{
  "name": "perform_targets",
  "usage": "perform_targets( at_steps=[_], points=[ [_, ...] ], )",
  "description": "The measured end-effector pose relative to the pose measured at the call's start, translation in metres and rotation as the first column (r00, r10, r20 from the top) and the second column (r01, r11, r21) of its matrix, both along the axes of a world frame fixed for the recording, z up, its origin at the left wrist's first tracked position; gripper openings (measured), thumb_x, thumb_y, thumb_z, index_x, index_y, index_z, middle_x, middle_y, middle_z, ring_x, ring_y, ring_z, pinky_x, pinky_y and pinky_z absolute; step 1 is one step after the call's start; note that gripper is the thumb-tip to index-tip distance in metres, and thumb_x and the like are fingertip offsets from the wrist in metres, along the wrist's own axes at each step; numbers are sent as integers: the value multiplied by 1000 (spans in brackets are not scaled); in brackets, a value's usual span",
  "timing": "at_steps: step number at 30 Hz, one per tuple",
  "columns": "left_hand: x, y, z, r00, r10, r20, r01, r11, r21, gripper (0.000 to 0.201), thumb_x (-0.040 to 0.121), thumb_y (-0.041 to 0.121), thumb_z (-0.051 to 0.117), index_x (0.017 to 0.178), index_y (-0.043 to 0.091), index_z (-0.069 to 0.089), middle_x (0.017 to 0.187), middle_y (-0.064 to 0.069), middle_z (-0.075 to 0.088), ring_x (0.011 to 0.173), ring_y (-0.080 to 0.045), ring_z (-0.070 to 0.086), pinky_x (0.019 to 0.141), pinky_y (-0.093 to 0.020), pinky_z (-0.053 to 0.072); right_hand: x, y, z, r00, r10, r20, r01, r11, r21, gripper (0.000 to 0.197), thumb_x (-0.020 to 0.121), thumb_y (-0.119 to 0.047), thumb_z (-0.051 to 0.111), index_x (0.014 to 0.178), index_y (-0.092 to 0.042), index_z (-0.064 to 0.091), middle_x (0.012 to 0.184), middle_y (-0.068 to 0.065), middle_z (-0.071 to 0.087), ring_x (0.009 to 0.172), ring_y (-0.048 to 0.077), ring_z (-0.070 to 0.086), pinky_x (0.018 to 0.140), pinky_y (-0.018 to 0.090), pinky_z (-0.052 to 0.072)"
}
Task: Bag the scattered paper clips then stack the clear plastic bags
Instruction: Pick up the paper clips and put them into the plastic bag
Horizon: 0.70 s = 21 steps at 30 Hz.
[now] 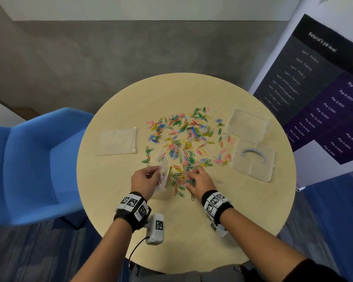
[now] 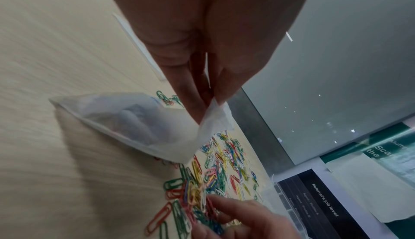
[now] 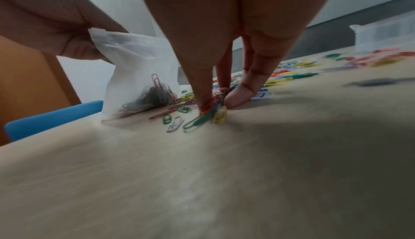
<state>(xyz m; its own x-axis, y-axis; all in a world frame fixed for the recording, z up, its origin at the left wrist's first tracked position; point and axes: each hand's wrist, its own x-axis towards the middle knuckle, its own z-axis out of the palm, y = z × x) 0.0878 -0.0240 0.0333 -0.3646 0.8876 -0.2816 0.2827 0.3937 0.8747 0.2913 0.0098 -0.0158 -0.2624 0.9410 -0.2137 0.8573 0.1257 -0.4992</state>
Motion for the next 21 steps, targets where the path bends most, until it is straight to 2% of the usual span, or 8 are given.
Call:
perform_targets(
  at_steps=[4,10,13,15,17,18,20,21],
  points=[
    [1,-1,1,1000,-1,-2,1,1000,4,15,90,16,66,99,15,77,78,9,70,75,-7,67,74,-24,55,-5,6,-3,996,55,66,-58,997,48,23,90,-20,63,111,-12,71,110,3,55,98,18,58,96,30,49],
    [2,2,-1,1000,-5,-1,5,1000,-11,16,89,15,65,100,15,77,81,4,73,78,-15,70,82,-36,59,11,23,3,982,104,155,-104,995,-5,26,94,-10,51,107,-13,73,103,8,70,97,25,65,88,28,50],
    [4,3,0,1000,-14,7,14,1000,-11,16,89,15,66,101,14,77,82,1,74,79,-17,71,84,-41,59,31,29,11,997,-66,43,68,997,-45,21,91,-17,63,109,-13,74,105,4,73,98,19,67,94,23,49],
    [5,4,2,1000,-22,1,22,1000,-3,14,89,15,65,97,14,78,73,2,73,69,-13,69,81,-39,60,44,33,18,947,-295,-128,284,953,-102,19,84,-17,73,102,-13,77,99,2,75,90,14,69,86,15,48],
    [8,5,5,999,-35,11,35,999,5,13,89,13,65,90,17,78,64,1,72,58,-10,65,78,-38,60,53,36,26,738,-564,-369,467,823,-323,24,78,-12,78,101,-6,76,92,6,75,79,14,70,76,15,53],
    [9,6,5,999,-40,16,40,999,7,14,89,13,65,87,21,77,63,1,72,57,-11,65,78,-38,61,52,37,32,538,-682,-495,460,730,-506,28,78,-5,77,105,1,73,91,11,74,75,18,70,74,19,57],
    [13,8,5,998,-55,11,55,998,9,16,89,14,65,85,26,75,64,1,72,60,-12,66,77,-36,61,41,38,48,147,-798,-584,272,600,-752,32,78,6,71,109,10,66,95,18,72,77,24,70,74,28,61],
    [14,8,4,998,-65,6,65,998,6,14,89,14,65,88,23,76,65,1,72,60,-12,67,76,-34,61,33,37,57,44,-816,-577,186,574,-797,31,79,8,69,110,11,65,97,19,71,80,25,70,75,30,61]
  ],
)
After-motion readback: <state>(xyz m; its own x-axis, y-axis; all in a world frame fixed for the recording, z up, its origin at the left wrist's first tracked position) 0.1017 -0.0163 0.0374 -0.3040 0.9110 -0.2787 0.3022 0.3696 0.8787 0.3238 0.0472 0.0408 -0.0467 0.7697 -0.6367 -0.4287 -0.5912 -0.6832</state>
